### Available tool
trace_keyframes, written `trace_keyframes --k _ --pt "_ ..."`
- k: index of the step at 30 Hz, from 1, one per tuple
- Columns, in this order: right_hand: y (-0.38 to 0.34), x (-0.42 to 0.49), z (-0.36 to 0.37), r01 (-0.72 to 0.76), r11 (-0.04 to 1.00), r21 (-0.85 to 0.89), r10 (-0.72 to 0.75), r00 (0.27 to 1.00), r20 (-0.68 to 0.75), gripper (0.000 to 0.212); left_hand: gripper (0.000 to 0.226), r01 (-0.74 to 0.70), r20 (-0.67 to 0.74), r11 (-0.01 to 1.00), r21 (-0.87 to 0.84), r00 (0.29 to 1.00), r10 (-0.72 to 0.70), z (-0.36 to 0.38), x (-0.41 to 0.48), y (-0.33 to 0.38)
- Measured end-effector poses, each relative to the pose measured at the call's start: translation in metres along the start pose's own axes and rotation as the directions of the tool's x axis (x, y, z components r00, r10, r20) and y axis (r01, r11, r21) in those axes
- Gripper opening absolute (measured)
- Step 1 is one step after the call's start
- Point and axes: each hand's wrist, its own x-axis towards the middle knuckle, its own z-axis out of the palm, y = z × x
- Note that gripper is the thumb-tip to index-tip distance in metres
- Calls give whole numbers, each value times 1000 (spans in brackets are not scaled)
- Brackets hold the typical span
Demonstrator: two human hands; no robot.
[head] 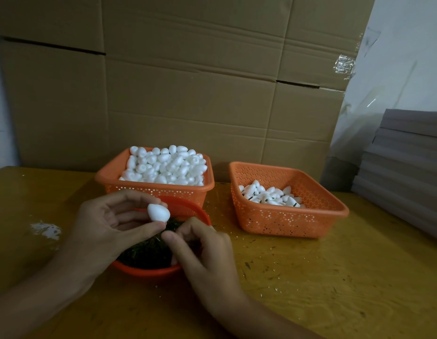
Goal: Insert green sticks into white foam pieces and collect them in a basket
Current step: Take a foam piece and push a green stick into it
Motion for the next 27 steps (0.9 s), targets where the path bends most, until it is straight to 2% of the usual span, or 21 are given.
trace_keyframes --k 4,8,12,16,22,27 --pt "3 1 -2 -51 989 142 57 998 -41 21 39 -3 98 1000 21 995 1 0 -1 4" --pt "4 0 1 -70 986 153 77 996 -37 15 41 3 79 1000 19 997 -4 -1 -1 4" --pt "3 0 2 -64 988 143 67 998 -17 17 41 16 56 1000 -1 998 -16 -4 0 2" --pt "2 -1 3 -66 997 40 66 998 4 14 41 8 48 1000 -8 999 -7 -6 0 -2" --pt "0 -3 2 -60 998 -26 61 997 52 23 32 -23 71 1000 -8 997 24 -6 0 -3" --pt "0 -1 1 -56 998 12 55 998 38 22 31 -22 74 1000 0 997 22 -6 1 -5"
